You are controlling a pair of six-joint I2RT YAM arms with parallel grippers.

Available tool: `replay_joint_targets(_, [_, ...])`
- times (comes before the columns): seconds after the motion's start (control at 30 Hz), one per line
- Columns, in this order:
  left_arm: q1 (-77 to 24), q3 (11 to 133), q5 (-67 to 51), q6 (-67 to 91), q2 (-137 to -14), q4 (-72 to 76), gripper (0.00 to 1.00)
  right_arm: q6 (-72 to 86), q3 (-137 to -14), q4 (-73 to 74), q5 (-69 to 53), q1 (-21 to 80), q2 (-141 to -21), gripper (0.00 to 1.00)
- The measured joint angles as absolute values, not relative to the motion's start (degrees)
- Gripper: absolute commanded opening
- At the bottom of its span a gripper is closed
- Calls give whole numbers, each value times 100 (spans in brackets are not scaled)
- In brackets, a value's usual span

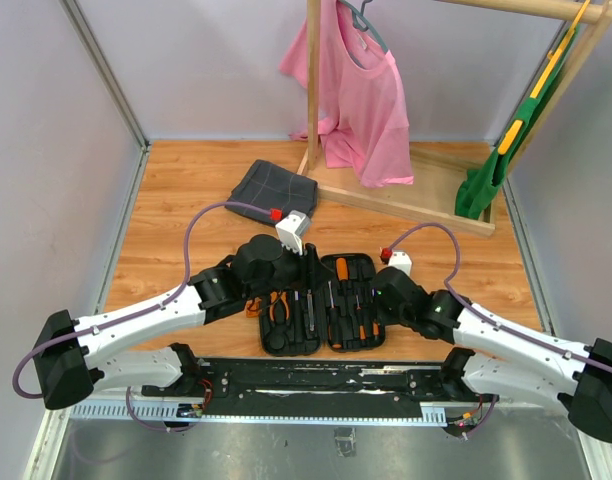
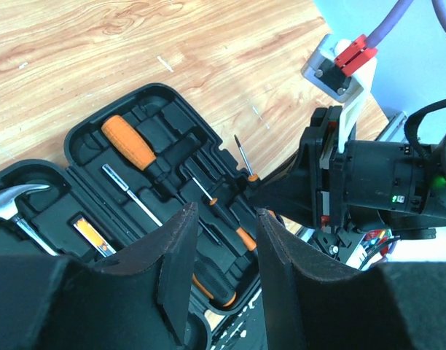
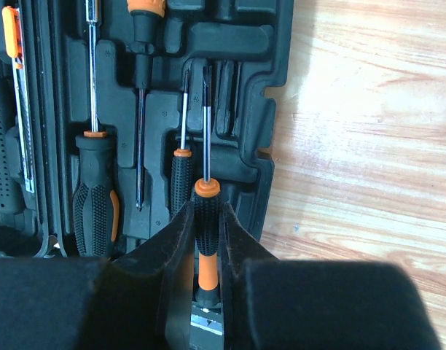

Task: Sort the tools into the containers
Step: Place the screwdriver in the storage box.

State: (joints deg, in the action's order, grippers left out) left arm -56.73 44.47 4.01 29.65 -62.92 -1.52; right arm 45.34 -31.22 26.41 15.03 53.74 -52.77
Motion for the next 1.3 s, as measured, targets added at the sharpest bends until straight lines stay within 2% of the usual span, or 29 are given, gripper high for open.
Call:
replay_joint_targets(0.3, [-5671,4447,410,2987,-6292,-134,42,4434,-3122,2528,1426,5374,-5710,3])
replay_joint_targets(0.57, [-5671,4447,423,2987,-6292,-137,42,4386,-3135,2445,1352,5374,-6060,10])
replay_joint_targets(0.93, [-5671,4445,445,2987,-6292,-134,42,4370,-3212,2508,1354,5374,-6132,31])
replay_joint_targets(1.3, [-5671,4416,445,2991,-6302,-73,41,4362,-3275,2775,1398,5374,-5756,37])
